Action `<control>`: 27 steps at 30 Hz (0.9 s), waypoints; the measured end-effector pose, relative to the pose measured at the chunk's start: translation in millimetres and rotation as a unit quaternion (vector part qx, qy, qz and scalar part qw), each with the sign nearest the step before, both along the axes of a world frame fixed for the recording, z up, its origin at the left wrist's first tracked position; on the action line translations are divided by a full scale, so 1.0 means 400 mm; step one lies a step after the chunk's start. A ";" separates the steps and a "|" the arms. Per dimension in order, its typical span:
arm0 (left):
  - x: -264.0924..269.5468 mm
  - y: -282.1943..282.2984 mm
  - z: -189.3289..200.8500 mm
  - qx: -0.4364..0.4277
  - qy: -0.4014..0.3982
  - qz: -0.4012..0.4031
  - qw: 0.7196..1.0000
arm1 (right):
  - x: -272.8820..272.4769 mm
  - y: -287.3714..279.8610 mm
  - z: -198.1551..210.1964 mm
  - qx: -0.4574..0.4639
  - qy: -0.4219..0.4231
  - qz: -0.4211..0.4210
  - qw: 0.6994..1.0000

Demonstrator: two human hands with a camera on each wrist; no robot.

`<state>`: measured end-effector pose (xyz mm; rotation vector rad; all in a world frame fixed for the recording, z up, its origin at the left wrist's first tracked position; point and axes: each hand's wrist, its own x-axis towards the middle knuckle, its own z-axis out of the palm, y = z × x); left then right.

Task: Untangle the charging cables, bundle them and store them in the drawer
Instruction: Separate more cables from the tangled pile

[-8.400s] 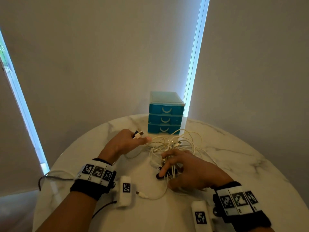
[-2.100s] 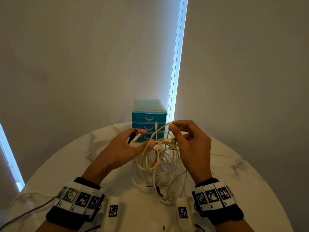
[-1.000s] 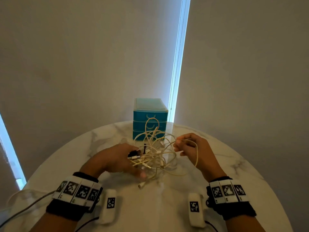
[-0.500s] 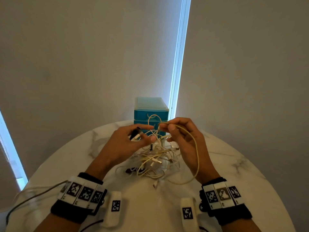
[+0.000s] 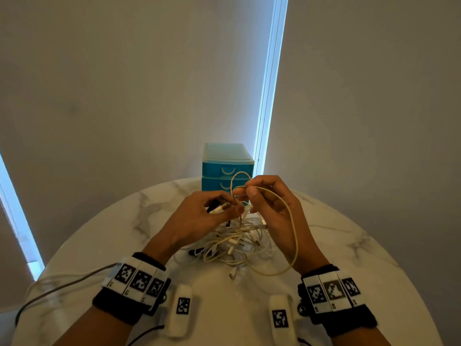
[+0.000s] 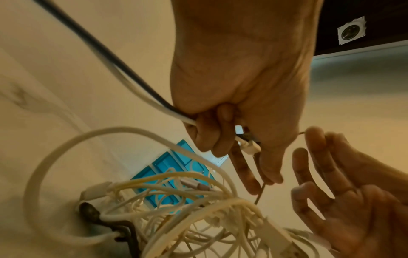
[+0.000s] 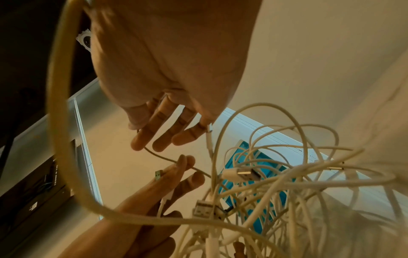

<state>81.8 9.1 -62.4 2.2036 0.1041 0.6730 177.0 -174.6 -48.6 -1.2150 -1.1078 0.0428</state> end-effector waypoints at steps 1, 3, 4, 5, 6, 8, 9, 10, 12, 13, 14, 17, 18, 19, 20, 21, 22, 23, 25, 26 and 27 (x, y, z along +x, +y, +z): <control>0.001 -0.004 0.002 -0.004 -0.014 0.007 1.000 | -0.001 0.001 0.000 -0.011 -0.002 -0.005 1.000; -0.002 -0.002 0.005 -0.020 -0.040 0.027 0.999 | 0.007 0.003 -0.008 -0.038 0.019 -0.019 0.999; -0.004 0.002 0.007 -0.038 -0.056 0.042 0.997 | 0.015 0.005 -0.017 -0.060 0.035 -0.024 0.997; -0.006 0.007 0.008 -0.061 -0.073 0.061 0.994 | 0.023 0.008 -0.029 -0.093 0.040 -0.031 0.994; -0.008 0.013 0.008 -0.084 -0.091 0.081 0.989 | 0.035 0.011 -0.046 -0.139 0.030 -0.044 0.989; -0.010 0.017 0.014 -0.125 -0.134 0.110 0.977 | 0.058 0.019 -0.081 -0.231 -0.005 -0.066 0.971; -0.012 0.016 0.018 -0.150 -0.158 0.115 0.969 | 0.065 0.023 -0.094 -0.255 -0.009 -0.073 0.964; -0.016 0.012 0.026 -0.179 -0.177 0.115 0.961 | 0.066 0.025 -0.099 -0.262 0.003 -0.079 0.962; -0.026 0.004 0.043 -0.209 -0.194 0.109 0.952 | 0.060 0.027 -0.096 -0.258 0.038 -0.099 0.960; -0.030 -0.001 0.048 -0.209 -0.190 0.102 0.954 | 0.055 0.027 -0.090 -0.254 0.050 -0.109 0.960; -0.033 -0.007 0.052 -0.206 -0.183 0.093 0.957 | 0.048 0.025 -0.083 -0.246 0.058 -0.114 0.961; -0.028 -0.018 0.043 -0.198 -0.163 0.062 0.964 | 0.029 0.023 -0.066 -0.189 0.108 -0.104 0.970; -0.027 -0.019 0.040 -0.192 -0.157 0.057 0.967 | 0.024 0.022 -0.059 -0.164 0.135 -0.094 0.973; -0.025 -0.018 0.036 -0.186 -0.152 0.052 0.969 | 0.024 0.022 -0.054 -0.140 0.162 -0.085 0.973; -0.027 -0.019 0.036 -0.186 -0.147 0.041 0.971 | 0.026 0.021 -0.050 -0.116 0.192 -0.074 0.972; -0.028 -0.018 0.037 -0.190 -0.142 0.022 0.971 | 0.030 0.019 -0.045 -0.092 0.230 -0.058 0.967; -0.030 -0.019 0.038 -0.194 -0.128 -0.008 0.973 | 0.034 0.016 -0.041 -0.066 0.275 -0.039 0.958; -0.034 -0.022 0.037 -0.190 -0.100 -0.044 0.976 | 0.040 0.012 -0.039 -0.040 0.314 -0.022 0.948; -0.040 -0.028 0.032 -0.142 -0.023 -0.098 0.985 | 0.055 0.004 -0.039 0.004 0.357 -0.008 0.934; -0.041 -0.031 0.026 -0.109 0.005 -0.113 0.988 | 0.061 0.000 -0.039 0.021 0.366 -0.005 0.930; -0.038 -0.028 0.016 -0.081 0.024 -0.113 0.990 | 0.066 -0.004 -0.039 0.037 0.371 -0.001 0.928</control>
